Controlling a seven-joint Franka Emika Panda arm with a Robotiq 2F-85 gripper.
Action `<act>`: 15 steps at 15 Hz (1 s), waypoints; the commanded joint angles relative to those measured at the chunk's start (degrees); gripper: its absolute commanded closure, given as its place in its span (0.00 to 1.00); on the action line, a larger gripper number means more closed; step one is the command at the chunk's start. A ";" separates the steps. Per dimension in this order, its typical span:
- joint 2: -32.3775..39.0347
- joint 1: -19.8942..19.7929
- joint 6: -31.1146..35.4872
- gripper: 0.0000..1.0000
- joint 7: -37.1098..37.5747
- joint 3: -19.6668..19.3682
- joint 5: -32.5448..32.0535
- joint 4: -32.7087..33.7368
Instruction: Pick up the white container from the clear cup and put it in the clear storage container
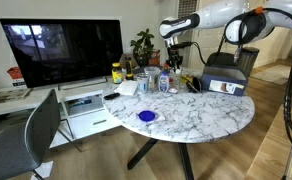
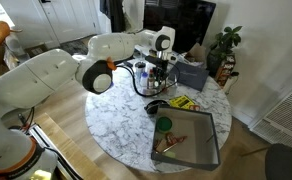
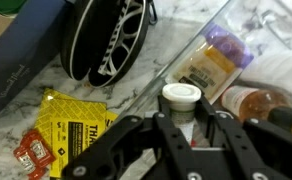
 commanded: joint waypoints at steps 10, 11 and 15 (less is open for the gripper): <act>4.70 -1.29 13.47 0.92 20.89 -2.37 1.83 1.16; 4.62 -1.33 12.95 0.92 21.31 -2.37 1.96 1.03; 3.86 -1.35 11.78 0.36 20.80 -1.57 2.67 0.93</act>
